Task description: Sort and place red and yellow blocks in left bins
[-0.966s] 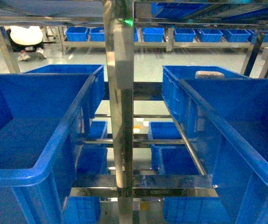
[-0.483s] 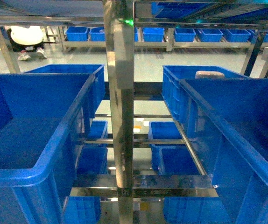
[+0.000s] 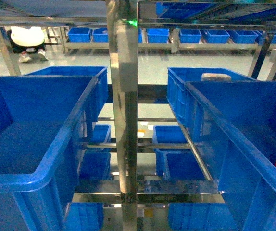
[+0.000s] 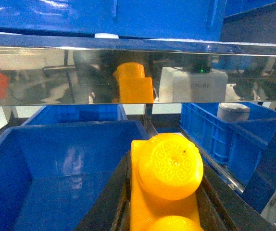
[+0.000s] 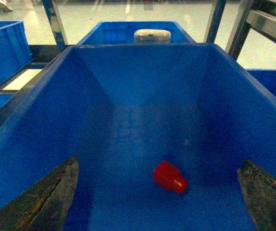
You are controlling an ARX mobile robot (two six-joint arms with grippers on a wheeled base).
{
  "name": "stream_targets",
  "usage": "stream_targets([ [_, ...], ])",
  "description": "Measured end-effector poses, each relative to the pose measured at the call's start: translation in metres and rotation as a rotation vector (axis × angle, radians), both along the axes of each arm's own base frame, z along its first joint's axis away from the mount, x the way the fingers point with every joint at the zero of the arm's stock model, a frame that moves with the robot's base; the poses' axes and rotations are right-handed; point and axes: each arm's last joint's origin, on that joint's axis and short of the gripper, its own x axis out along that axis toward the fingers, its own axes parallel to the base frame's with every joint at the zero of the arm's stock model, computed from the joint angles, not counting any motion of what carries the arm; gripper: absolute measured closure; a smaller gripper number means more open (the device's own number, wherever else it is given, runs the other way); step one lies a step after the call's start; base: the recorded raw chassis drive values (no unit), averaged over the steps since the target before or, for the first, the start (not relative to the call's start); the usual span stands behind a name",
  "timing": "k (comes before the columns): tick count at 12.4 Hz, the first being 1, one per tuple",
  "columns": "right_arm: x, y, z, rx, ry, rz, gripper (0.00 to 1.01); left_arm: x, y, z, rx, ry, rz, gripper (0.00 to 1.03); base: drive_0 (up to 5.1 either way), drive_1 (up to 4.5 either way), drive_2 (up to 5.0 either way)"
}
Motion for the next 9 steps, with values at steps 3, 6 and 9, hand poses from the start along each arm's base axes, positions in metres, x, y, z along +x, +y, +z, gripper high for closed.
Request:
stream_targets([
  [3, -0.074, 0.0, 0.012, 0.01, -0.008, -0.073, 0.03, 0.0, 0.0, 0.0, 0.0, 0.0, 0.0, 0.76, 0.0, 0.0, 0.0],
  [6, -0.087, 0.003, 0.025, -0.011, -0.073, -0.078, 0.03, 0.0, 0.0, 0.0, 0.0, 0.0, 0.0, 0.76, 0.0, 0.0, 0.0],
  [9, -0.087, 0.003, 0.023, -0.009, -0.066, -0.078, 0.03, -0.009, 0.01, -0.018, -0.009, 0.073, 0.06, 0.76, 0.0, 0.0, 0.0],
])
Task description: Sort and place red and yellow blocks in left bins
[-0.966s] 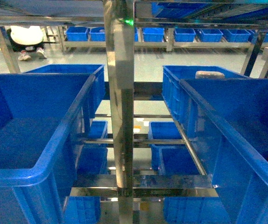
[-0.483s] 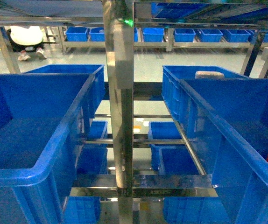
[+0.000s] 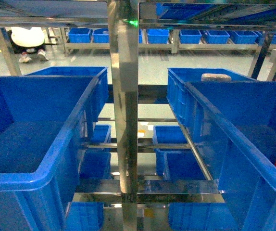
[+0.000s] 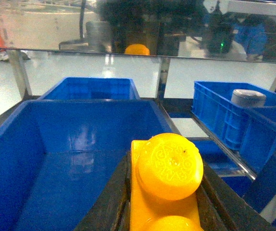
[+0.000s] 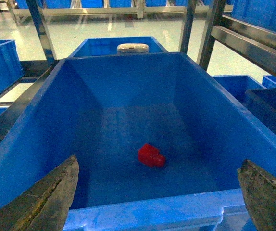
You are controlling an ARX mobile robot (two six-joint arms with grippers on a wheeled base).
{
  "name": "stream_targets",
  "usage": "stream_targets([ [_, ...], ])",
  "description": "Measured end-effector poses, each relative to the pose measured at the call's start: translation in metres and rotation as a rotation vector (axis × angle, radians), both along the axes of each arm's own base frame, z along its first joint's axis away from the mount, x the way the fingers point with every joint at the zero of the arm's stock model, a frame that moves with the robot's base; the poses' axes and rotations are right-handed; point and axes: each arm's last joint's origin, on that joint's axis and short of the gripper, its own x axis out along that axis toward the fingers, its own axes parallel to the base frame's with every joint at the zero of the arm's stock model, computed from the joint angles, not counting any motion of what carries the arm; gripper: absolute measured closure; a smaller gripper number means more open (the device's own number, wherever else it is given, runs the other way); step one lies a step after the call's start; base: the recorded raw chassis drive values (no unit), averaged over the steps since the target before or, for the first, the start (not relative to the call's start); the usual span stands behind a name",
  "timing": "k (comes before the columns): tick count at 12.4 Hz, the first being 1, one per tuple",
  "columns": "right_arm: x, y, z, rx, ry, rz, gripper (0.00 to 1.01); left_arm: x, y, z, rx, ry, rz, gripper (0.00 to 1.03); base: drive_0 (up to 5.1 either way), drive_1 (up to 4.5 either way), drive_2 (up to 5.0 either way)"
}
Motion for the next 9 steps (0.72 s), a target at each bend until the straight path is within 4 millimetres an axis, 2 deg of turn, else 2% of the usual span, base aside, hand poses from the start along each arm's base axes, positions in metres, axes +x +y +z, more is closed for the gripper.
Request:
stream_targets([
  [2, 0.0, 0.0, 0.0, 0.0, 0.0, 0.0, 0.03, 0.008, 0.007, -0.009, -0.009, 0.009, 0.015, 0.76, 0.0, 0.0, 0.0],
  [4, 0.0, 0.0, 0.0, 0.0, 0.0, 0.0, 0.03, 0.021, 0.014, -0.028, -0.034, 0.078, 0.019, 0.76, 0.0, 0.0, 0.0],
  [7, 0.0, 0.0, 0.0, 0.0, 0.0, 0.0, 0.03, 0.062, 0.034, -0.054, -0.047, 0.125, 0.038, 0.76, 0.0, 0.0, 0.0],
  [9, 0.0, 0.0, 0.0, 0.0, 0.001, 0.0, 0.03, 0.082, 0.045, -0.064, -0.039, 0.149, 0.056, 0.76, 0.0, 0.0, 0.0],
])
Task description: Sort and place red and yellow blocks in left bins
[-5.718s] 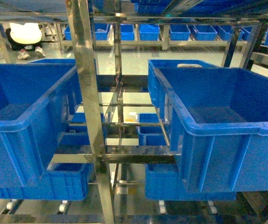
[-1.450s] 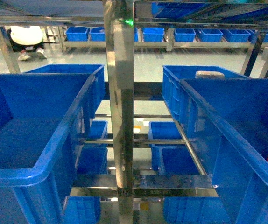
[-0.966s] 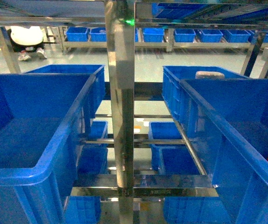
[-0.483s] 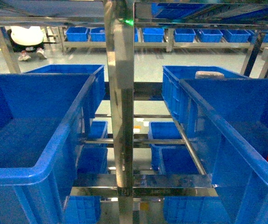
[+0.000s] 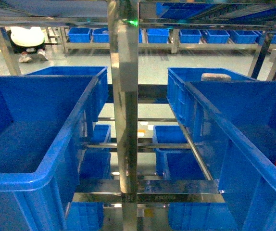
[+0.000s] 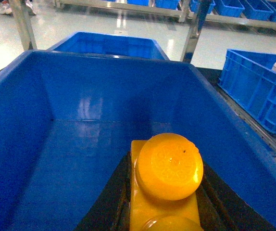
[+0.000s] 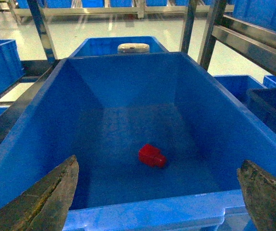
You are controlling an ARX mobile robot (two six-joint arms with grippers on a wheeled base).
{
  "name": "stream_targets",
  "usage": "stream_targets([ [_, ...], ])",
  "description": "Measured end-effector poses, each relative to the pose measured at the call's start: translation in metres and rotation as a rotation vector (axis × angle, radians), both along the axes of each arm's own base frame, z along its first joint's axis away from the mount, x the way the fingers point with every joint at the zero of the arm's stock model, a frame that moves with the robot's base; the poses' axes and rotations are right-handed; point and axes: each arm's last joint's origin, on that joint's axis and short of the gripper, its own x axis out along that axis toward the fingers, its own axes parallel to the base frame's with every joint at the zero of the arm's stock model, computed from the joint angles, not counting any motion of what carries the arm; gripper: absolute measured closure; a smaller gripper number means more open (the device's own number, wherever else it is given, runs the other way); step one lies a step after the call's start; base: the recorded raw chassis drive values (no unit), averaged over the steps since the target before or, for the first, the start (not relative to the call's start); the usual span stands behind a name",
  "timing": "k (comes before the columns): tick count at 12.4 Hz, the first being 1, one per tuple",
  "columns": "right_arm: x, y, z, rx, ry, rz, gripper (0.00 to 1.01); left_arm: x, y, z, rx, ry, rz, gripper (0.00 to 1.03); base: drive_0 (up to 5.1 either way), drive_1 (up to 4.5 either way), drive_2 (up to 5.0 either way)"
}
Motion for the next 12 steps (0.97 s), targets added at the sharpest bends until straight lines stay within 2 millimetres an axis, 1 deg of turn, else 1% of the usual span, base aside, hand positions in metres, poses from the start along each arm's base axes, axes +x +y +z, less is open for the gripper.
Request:
stream_targets([
  [2, 0.0, 0.0, 0.0, 0.0, -0.001, 0.0, 0.03, 0.019, 0.014, -0.014, 0.008, 0.028, 0.03, 0.76, 0.0, 0.0, 0.0],
  [3, 0.0, 0.0, 0.0, 0.0, 0.0, 0.0, 0.03, 0.026, 0.019, -0.021, 0.015, 0.043, 0.033, 0.76, 0.0, 0.0, 0.0],
  [4, 0.0, 0.0, 0.0, 0.0, 0.0, 0.0, 0.03, 0.033, 0.023, -0.024, 0.028, 0.02, 0.017, 0.76, 0.0, 0.0, 0.0],
  [5, 0.0, 0.0, 0.0, 0.0, 0.0, 0.0, 0.03, 0.039, 0.027, -0.025, 0.026, 0.01, 0.013, 0.71, 0.0, 0.0, 0.0],
  [6, 0.0, 0.0, 0.0, 0.0, 0.0, 0.0, 0.03, 0.043, 0.028, -0.027, 0.019, 0.009, -0.012, 0.56, 0.0, 0.0, 0.0],
  [7, 0.0, 0.0, 0.0, 0.0, 0.0, 0.0, 0.03, 0.044, 0.029, -0.028, 0.016, 0.016, -0.015, 0.45, 0.0, 0.0, 0.0],
  [8, 0.0, 0.0, 0.0, 0.0, 0.0, 0.0, 0.03, 0.044, 0.03, -0.029, 0.017, 0.022, -0.021, 0.2, 0.0, 0.0, 0.0],
  [9, 0.0, 0.0, 0.0, 0.0, 0.0, 0.0, 0.03, 0.043, 0.03, -0.029, 0.012, 0.037, -0.02, 0.06, 0.0, 0.0, 0.0],
  [10, 0.0, 0.0, 0.0, 0.0, 0.0, 0.0, 0.03, 0.04, 0.027, -0.025, 0.011, 0.038, -0.033, 0.04, 0.0, 0.0, 0.0],
  [11, 0.0, 0.0, 0.0, 0.0, 0.0, 0.0, 0.03, 0.035, 0.024, -0.018, 0.011, 0.03, -0.044, 0.05, 0.0, 0.0, 0.0],
  [12, 0.0, 0.0, 0.0, 0.0, 0.0, 0.0, 0.03, 0.026, 0.019, -0.007, 0.014, 0.022, -0.061, 0.05, 0.0, 0.0, 0.0],
])
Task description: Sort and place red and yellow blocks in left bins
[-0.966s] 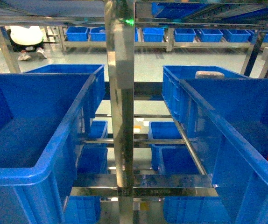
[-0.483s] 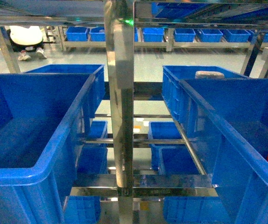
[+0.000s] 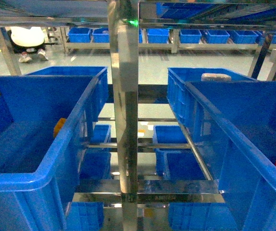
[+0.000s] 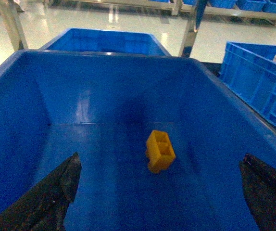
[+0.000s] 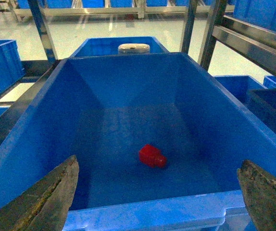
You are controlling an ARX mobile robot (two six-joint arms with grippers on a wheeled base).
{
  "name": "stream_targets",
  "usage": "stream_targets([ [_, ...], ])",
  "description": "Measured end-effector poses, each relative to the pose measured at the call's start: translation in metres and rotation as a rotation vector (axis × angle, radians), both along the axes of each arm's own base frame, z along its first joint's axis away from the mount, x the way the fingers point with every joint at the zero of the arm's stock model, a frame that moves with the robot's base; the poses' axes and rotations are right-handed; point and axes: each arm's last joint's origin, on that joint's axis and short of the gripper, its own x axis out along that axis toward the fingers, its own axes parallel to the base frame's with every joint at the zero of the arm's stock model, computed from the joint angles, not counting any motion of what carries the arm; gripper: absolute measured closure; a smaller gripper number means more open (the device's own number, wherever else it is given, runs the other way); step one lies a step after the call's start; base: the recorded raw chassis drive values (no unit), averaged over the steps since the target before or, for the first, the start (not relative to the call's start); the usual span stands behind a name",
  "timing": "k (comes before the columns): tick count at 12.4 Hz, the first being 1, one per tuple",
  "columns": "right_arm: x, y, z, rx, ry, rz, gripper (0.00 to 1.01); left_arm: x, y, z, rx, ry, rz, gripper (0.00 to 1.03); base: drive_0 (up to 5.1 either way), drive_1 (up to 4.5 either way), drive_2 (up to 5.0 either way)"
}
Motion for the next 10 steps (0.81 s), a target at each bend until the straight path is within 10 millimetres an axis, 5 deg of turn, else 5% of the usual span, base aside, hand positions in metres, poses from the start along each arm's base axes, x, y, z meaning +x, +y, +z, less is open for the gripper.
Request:
stream_targets([
  [5, 0.0, 0.0, 0.0, 0.0, 0.0, 0.0, 0.03, -0.049, -0.019, 0.038, -0.028, -0.001, -0.094, 0.05, 0.0, 0.0, 0.0],
  [8, 0.0, 0.0, 0.0, 0.0, 0.0, 0.0, 0.03, -0.089, -0.036, 0.088, -0.045, -0.188, -0.168, 0.05, 0.0, 0.0, 0.0],
  [10, 0.0, 0.0, 0.0, 0.0, 0.0, 0.0, 0.03, -0.086, -0.035, 0.08, -0.079, -0.14, -0.158, 0.05, 0.0, 0.0, 0.0],
])
